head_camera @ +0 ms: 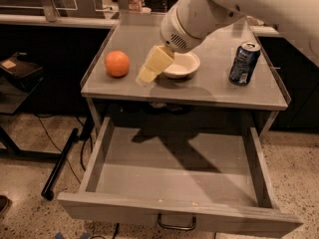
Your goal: Place orange into top drawer
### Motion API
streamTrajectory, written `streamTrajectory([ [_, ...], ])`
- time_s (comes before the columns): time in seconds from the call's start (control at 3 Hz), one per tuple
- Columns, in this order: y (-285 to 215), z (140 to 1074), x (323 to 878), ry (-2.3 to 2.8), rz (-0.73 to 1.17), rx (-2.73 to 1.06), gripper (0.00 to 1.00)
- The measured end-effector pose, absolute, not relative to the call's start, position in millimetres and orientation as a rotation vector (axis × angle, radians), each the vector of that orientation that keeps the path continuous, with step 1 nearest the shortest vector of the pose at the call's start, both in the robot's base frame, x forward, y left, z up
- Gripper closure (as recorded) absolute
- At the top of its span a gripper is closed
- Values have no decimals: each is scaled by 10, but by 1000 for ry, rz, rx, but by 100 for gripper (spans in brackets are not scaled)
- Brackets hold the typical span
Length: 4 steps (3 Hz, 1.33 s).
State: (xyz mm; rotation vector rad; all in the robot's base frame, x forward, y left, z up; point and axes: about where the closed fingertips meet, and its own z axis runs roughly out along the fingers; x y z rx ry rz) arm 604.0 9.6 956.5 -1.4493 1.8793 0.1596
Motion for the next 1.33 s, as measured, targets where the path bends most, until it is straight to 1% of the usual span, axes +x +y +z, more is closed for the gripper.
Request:
streamTrajectory([
  [0.33,228,9317,6187,1858,142,-1410,0],
  [1.0,410,8974,6686,1827,112,-1334,0],
  [1.33,653,8765,7062,1804,169,-1356,0],
])
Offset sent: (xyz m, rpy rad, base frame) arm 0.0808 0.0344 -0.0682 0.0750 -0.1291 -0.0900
